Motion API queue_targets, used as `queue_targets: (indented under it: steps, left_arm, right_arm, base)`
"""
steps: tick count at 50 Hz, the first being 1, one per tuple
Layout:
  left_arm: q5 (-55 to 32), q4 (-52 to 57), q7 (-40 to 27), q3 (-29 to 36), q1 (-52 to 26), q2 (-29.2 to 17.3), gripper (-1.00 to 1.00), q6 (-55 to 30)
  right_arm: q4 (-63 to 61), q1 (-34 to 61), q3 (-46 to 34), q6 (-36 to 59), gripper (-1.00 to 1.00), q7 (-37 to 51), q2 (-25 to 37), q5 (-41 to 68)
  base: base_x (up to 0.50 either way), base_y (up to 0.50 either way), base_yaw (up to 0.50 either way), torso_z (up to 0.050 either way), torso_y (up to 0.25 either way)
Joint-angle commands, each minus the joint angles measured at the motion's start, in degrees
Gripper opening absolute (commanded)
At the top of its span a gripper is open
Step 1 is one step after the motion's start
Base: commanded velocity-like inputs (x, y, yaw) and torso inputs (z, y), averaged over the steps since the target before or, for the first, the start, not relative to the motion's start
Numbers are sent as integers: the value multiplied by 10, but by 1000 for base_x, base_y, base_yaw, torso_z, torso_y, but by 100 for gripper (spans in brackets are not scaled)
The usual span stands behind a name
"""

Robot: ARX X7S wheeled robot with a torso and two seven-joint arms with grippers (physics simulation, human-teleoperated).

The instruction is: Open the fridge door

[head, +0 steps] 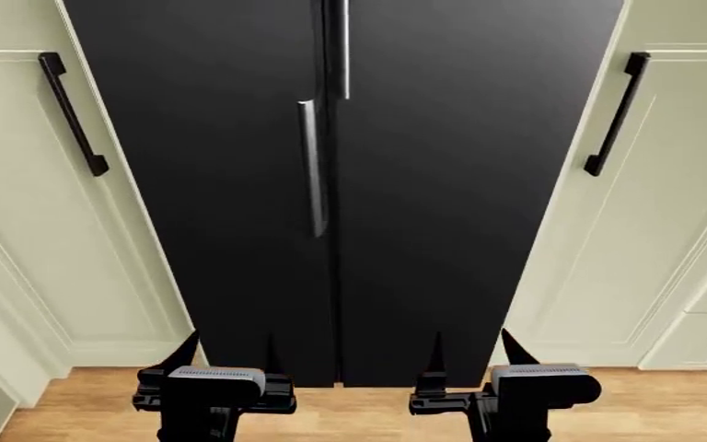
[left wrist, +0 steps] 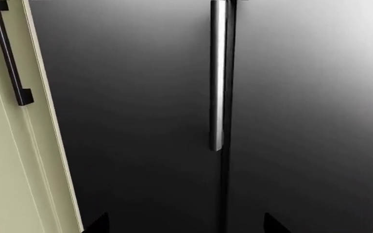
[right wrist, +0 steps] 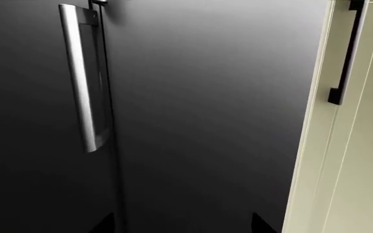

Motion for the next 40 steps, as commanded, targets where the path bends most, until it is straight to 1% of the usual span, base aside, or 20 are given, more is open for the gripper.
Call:
queue_targets:
  steps: [1, 40]
  left_arm:
    - [-3, 1, -4, 4, 0, -3, 100, 0]
    - [-14, 0, -15, 17, -2, -14, 100, 4]
  right_arm:
    - [1, 1, -5, -1, 100, 4, 3, 3]
    - [1, 3, -17, -3, 100, 16, 13, 13]
  base:
    - [301, 0, 0, 0, 0]
    - [299, 0, 0, 0, 0]
